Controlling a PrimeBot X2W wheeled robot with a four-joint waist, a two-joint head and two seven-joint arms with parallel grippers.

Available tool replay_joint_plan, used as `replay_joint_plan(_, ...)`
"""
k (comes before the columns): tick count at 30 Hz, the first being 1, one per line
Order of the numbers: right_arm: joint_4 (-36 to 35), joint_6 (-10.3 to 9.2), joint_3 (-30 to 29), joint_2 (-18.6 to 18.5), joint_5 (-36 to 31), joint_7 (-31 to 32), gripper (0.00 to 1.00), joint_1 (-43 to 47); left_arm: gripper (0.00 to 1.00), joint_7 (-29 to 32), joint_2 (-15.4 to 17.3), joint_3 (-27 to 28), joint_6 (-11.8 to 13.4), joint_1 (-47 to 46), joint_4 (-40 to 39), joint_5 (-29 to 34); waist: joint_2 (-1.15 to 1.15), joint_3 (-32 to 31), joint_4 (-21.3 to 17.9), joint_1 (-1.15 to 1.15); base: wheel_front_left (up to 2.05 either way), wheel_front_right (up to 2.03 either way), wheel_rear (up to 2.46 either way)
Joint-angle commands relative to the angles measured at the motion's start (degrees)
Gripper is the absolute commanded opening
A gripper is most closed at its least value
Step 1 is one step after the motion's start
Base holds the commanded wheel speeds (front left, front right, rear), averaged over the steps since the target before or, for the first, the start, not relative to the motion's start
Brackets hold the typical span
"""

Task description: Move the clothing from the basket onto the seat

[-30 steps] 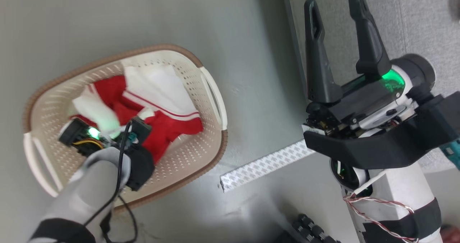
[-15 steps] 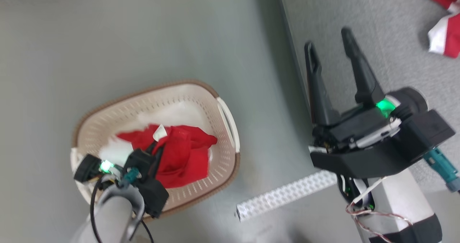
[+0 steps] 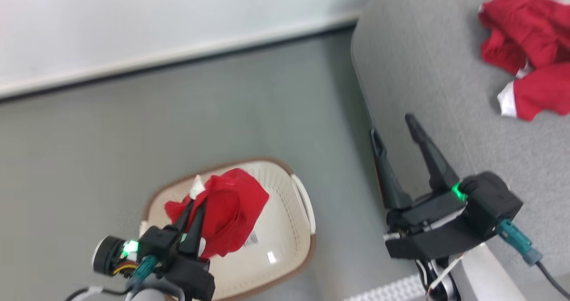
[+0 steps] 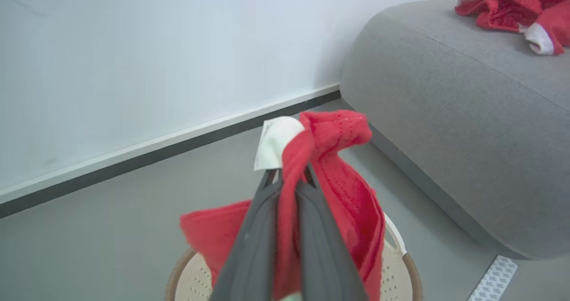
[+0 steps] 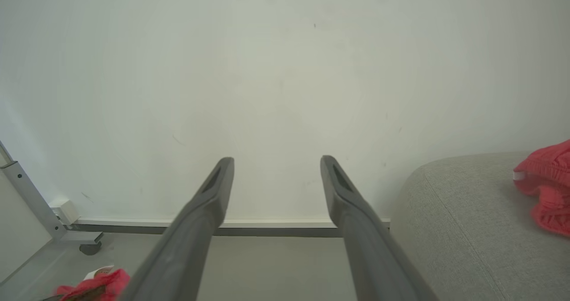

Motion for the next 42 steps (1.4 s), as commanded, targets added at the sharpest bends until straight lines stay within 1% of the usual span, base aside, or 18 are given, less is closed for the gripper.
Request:
replay_joint_plan(1, 0.51, -0.02, 0.32, -0.55, 0.39, -0.09, 1.00, 1.63, 0.00, -0.27, 0.02, 1.10, 0.23, 2.40, -2.24, -0.38, 0.01, -7.68, 2.35, 0.01, 0.00, 0.00, 0.00)
replay_joint_plan(8, 1.95, -0.02, 1.29, -0.81, 1.05, -0.10, 1.00, 5.12, 0.00, -0.27, 0.29, 4.66, 0.75, 7.98, -9.25, 0.21, 0.01, -13.86, 1.84, 0.01, 0.00, 0.00, 0.00)
replay_joint_plan(13, 2.27, -0.02, 1.53, -0.88, 1.56, -0.09, 1.00, 7.90, 0.00, -0.27, -0.59, 7.13, 1.12, 11.66, -13.38, -0.35, 0.01, -17.84, 1.30, 0.01, 0.00, 0.00, 0.00)
replay_joint_plan(19, 2.20, -0.02, 2.05, -1.15, 1.81, -0.09, 1.00, 10.12, 0.00, -0.27, -0.89, 9.40, 0.87, 14.28, -16.96, -0.05, 0.01, -20.02, 0.85, 0.01, 0.00, 0.00, 0.00)
replay_joint_plan(25, 2.97, -0.02, 3.64, -1.54, 2.90, -0.09, 1.00, 11.50, 0.00, -0.27, -1.01, 9.98, 0.19, 14.91, -19.59, 0.91, 0.01, -21.52, 0.70, 0.01, 0.00, 0.00, 0.00)
replay_joint_plan(26, 2.97, -0.02, 3.64, -1.54, 2.90, -0.09, 1.00, 11.50, 0.00, -0.27, -1.01, 9.98, 0.19, 14.91, -19.59, 0.91, 0.01, -21.52, 0.70, 0.01, 0.00, 0.00, 0.00)
replay_joint_plan(32, 3.19, -0.02, 7.80, -2.15, 5.46, -0.09, 1.00, 10.14, 0.00, -0.27, -0.90, 8.93, -1.36, 12.12, -21.03, 1.75, 0.01, -22.00, 0.58, 0.01, 0.00, 0.00, 0.00)
replay_joint_plan(33, 3.21, -0.02, 9.27, -2.30, 6.21, -0.09, 1.00, 9.36, 0.00, -0.27, -1.27, 8.05, -2.12, 11.00, -20.88, 1.94, 0.01, -22.01, 0.59, 0.01, 0.00, 0.00, 0.00)
replay_joint_plan(37, 3.42, -0.02, 12.40, -2.66, 8.17, -0.09, 1.00, 8.11, 0.00, -0.27, -2.39, 6.10, -3.43, 8.17, -20.14, 2.18, 0.01, -21.90, 0.37, 0.01, 0.00, 0.00, 0.00)
replay_joint_plan(42, 3.89, -0.02, 17.06, -3.30, 11.24, -0.09, 1.00, 5.66, 0.00, -0.27, -4.19, 2.24, -5.32, 4.13, -18.44, 3.17, 0.01, -21.67, 0.07, 0.01, 0.00, 0.00, 0.00)
